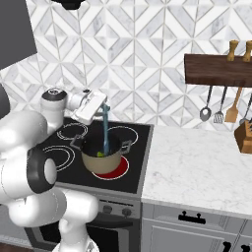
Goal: Put the broccoli and lemon wedge in the pot. Retrieve the spatula and lightly stir the vegetables in the pot.
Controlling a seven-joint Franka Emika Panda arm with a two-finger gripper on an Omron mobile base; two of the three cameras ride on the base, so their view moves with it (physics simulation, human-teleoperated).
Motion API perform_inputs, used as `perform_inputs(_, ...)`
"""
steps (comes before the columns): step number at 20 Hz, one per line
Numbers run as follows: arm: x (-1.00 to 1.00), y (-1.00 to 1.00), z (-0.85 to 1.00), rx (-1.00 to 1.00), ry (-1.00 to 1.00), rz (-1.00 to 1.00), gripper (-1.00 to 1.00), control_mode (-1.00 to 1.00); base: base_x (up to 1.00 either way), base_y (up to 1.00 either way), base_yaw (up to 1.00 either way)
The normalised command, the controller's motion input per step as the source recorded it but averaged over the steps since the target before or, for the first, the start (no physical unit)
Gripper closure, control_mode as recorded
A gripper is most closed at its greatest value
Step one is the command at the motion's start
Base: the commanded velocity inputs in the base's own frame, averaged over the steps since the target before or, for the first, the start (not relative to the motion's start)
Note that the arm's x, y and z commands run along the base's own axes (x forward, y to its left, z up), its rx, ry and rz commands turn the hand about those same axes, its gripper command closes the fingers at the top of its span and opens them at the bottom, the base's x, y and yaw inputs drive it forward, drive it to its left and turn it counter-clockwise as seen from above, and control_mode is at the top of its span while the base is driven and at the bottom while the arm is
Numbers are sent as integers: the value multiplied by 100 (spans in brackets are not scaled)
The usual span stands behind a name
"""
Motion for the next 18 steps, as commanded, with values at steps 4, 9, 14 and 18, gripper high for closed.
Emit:
perform_inputs(4,-10,3,-1,-26,8,0,100,-100,0,0,0)
perform_inputs(9,-4,28,-22,-9,1,-1,100,-100,0,0,0)
perform_inputs(14,-2,38,-26,1,0,0,100,-100,0,0,0)
perform_inputs(18,3,26,17,9,-6,-7,100,-100,0,0,0)
